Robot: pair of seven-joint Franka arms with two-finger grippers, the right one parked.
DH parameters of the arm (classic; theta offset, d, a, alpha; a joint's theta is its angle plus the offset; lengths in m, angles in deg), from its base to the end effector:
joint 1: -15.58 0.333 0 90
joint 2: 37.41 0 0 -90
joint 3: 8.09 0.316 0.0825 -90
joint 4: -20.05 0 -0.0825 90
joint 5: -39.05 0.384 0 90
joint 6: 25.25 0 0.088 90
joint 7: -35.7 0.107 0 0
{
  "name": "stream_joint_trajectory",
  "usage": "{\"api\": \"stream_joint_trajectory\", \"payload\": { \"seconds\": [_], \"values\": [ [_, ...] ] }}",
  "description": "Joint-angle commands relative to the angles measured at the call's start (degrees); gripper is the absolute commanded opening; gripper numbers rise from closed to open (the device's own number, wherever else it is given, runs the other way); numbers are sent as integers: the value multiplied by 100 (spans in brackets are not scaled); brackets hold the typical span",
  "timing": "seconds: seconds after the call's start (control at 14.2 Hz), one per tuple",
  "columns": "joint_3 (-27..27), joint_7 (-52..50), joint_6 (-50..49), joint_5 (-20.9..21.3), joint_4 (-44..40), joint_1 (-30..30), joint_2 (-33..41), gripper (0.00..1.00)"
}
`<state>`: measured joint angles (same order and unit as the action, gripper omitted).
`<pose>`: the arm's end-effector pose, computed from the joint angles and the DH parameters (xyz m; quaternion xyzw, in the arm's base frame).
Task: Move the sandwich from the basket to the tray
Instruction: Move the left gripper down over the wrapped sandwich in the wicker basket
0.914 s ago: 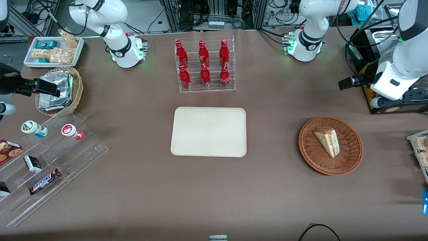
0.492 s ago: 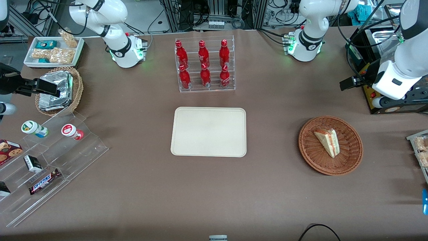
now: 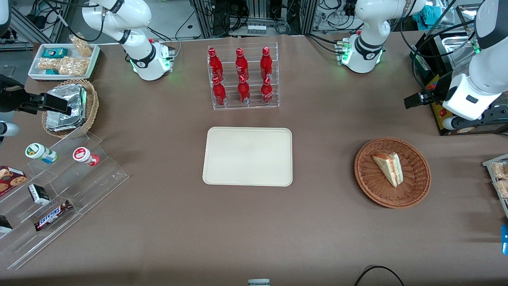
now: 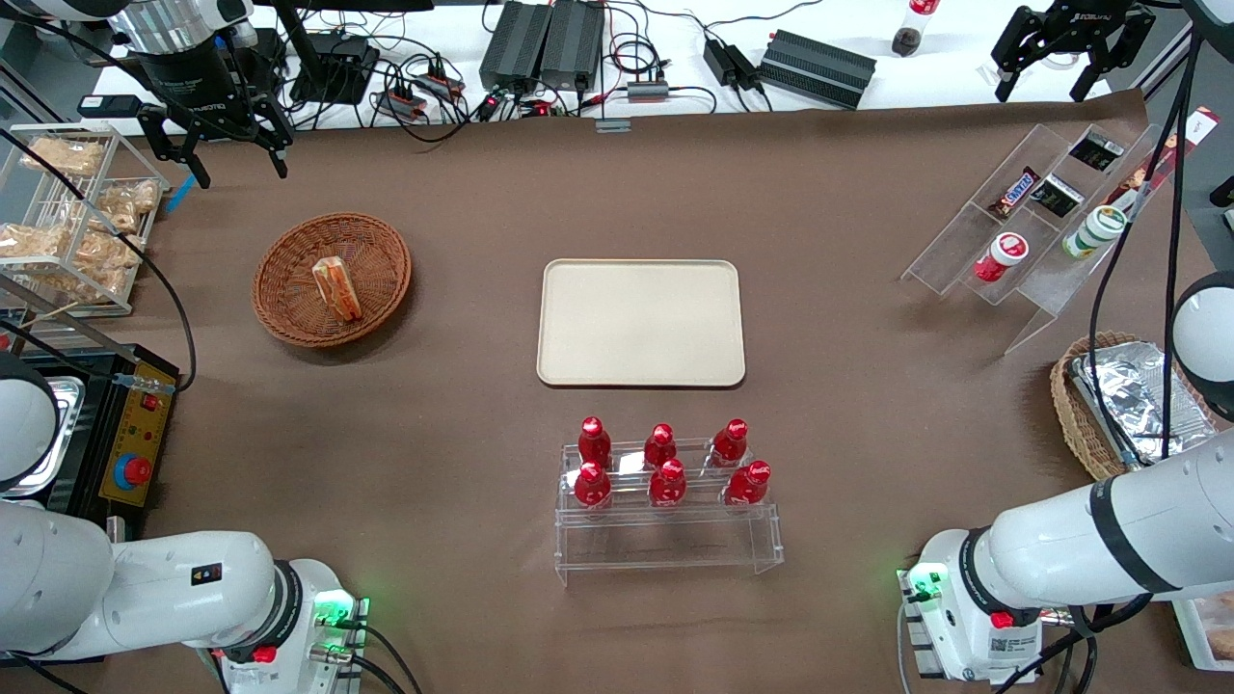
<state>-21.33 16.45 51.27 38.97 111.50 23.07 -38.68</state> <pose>0.5289 -0.0521 0.5843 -0.9832 -0.1160 0.1380 0.0273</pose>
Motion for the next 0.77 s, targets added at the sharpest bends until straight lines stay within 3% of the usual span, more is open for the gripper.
{"api": "stream_joint_trajectory", "payload": {
  "seconds": [0.0,0.35,0.7],
  "values": [
    [-3,-235,-127,70,-4,34,-66,100],
    [-3,-579,-103,79,442,60,-207,100],
    [6,-561,2513,245,2665,166,163,100]
  ]
}}
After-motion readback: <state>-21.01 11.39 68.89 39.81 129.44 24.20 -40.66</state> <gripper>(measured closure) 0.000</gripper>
